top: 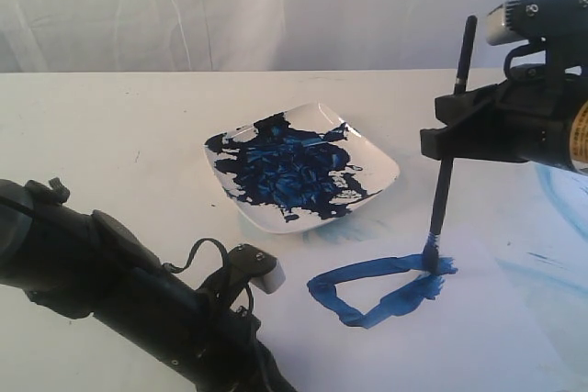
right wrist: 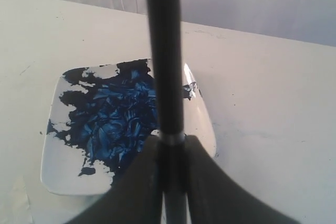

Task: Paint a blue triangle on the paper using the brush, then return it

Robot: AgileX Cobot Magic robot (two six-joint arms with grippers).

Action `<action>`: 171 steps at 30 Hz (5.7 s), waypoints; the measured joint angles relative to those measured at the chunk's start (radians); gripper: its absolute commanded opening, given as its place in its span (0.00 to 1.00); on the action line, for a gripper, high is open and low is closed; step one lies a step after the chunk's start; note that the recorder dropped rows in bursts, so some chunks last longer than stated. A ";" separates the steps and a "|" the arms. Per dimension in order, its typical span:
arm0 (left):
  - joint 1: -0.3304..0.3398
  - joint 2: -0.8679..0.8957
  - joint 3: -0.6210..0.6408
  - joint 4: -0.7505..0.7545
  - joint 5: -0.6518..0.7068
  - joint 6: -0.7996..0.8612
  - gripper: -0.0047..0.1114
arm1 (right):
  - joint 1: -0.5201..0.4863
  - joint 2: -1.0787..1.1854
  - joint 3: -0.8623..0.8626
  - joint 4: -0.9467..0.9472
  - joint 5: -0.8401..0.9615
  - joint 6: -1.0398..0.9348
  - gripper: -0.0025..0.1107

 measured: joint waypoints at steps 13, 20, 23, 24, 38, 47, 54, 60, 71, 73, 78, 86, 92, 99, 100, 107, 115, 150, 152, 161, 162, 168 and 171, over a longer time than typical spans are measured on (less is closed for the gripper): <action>0.000 0.000 0.000 0.000 0.000 0.000 0.04 | 0.000 -0.023 0.045 0.000 -0.057 0.059 0.02; 0.000 0.000 0.000 0.000 0.000 0.000 0.04 | 0.000 -0.023 0.054 -0.002 -0.103 0.100 0.02; 0.000 0.000 0.000 0.000 0.000 0.000 0.04 | 0.000 -0.023 0.054 -0.002 -0.124 0.114 0.02; 0.000 0.000 0.000 0.000 0.000 0.000 0.04 | 0.000 -0.023 0.054 -0.002 -0.130 0.117 0.02; 0.000 0.000 0.000 0.000 0.000 0.000 0.04 | 0.000 -0.258 0.054 -0.181 -0.143 0.320 0.02; 0.000 -0.034 0.000 0.004 0.002 0.000 0.04 | 0.000 -0.437 0.054 -0.196 -0.092 0.335 0.02; 0.020 -0.244 0.000 0.008 0.006 -0.011 0.04 | 0.000 -0.498 0.054 -0.195 -0.004 0.486 0.02; 0.079 -0.485 -0.002 0.041 0.000 -0.062 0.04 | 0.000 -0.501 0.042 -0.193 -0.007 0.600 0.02; 0.118 -0.953 -0.002 0.879 -0.029 -0.807 0.04 | 0.000 -0.286 -0.160 -0.198 -0.034 0.618 0.02; 0.118 -1.026 -0.002 1.053 0.023 -0.954 0.04 | -0.002 -0.207 -0.207 -0.199 -0.078 0.620 0.02; 0.118 -1.194 0.024 1.268 0.167 -1.180 0.04 | -0.059 0.017 -0.340 -0.203 -0.283 0.696 0.02; 0.118 -1.396 0.178 1.312 0.193 -1.230 0.04 | -0.212 0.324 -0.510 -0.197 -0.529 0.848 0.02; 0.118 -1.427 0.294 1.316 0.096 -1.234 0.04 | -0.269 0.501 -0.578 -0.093 -0.553 0.868 0.02; 0.118 -1.427 0.351 1.303 -0.029 -1.234 0.04 | -0.309 0.707 -0.634 -0.040 -0.564 0.875 0.02; 0.118 -1.427 0.354 1.301 -0.038 -1.234 0.04 | -0.309 0.728 -0.636 -0.032 -0.564 0.875 0.02; 0.118 -1.427 0.356 1.301 -0.051 -1.234 0.04 | -0.309 0.871 -0.649 0.030 -0.569 0.877 0.02; 0.118 -1.427 0.356 1.297 -0.055 -1.234 0.04 | -0.309 0.966 -0.653 0.099 -0.579 0.879 0.02; 0.118 -1.427 0.356 1.297 -0.061 -1.230 0.04 | -0.249 1.084 -0.753 0.106 -0.586 0.887 0.55; 0.118 -1.427 0.356 1.297 -0.061 -1.230 0.04 | -0.249 1.084 -0.753 0.064 -0.590 0.887 0.53; 0.118 -1.427 0.356 1.297 -0.061 -1.230 0.04 | -0.297 1.053 -0.753 0.014 -0.664 0.887 0.41; 0.118 -1.427 0.356 1.297 -0.061 -1.230 0.04 | -0.308 1.049 -0.753 0.009 -0.694 0.887 0.35; 0.118 -1.427 0.356 1.297 -0.061 -1.230 0.04 | -0.388 0.978 -0.753 -0.120 -0.936 0.877 0.02; 0.118 -1.427 0.356 1.297 -0.061 -1.228 0.04 | -0.407 0.892 -0.709 -0.183 -0.990 0.841 0.02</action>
